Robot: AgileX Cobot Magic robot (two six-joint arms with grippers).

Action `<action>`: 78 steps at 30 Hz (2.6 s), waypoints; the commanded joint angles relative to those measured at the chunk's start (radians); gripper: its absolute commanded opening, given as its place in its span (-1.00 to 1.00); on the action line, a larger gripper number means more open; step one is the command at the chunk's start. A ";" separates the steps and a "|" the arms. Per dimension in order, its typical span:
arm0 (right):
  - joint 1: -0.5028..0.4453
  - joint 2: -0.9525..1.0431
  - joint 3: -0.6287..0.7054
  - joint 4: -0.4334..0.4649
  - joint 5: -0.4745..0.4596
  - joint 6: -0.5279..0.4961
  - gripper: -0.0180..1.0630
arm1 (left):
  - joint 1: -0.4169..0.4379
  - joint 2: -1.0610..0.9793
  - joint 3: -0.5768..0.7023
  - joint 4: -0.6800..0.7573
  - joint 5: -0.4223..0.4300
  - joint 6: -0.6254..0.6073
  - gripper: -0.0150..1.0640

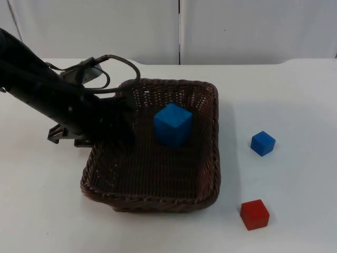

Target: Pick up the basket with the left hand and place the largest block into the basket with the right hand.

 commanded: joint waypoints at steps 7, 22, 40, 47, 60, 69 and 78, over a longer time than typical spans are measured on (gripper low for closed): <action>-0.003 -0.006 0.000 -0.002 0.004 -0.003 0.59 | -0.006 -0.013 -0.006 -0.019 0.016 0.002 0.38; -0.003 -0.006 0.000 0.000 0.004 -0.003 0.59 | 0.014 -0.079 -0.006 0.008 -0.029 0.002 0.38; -0.003 -0.008 0.000 0.003 0.004 -0.010 0.59 | 0.025 -0.382 -0.004 0.278 -0.027 -0.160 0.38; -0.003 -0.101 0.109 0.004 0.004 -0.010 0.59 | 0.023 -0.551 -0.001 0.318 0.053 -0.167 0.38; -0.003 -0.447 0.524 0.000 -0.228 0.012 0.59 | 0.023 -0.801 0.021 0.333 0.186 -0.171 0.38; -0.003 -0.563 0.655 0.004 -0.239 0.023 0.59 | 0.023 -1.016 0.179 0.333 0.171 -0.139 0.38; -0.003 -0.662 0.771 0.004 -0.256 0.027 0.59 | 0.023 -1.323 0.378 0.343 0.131 -0.109 0.38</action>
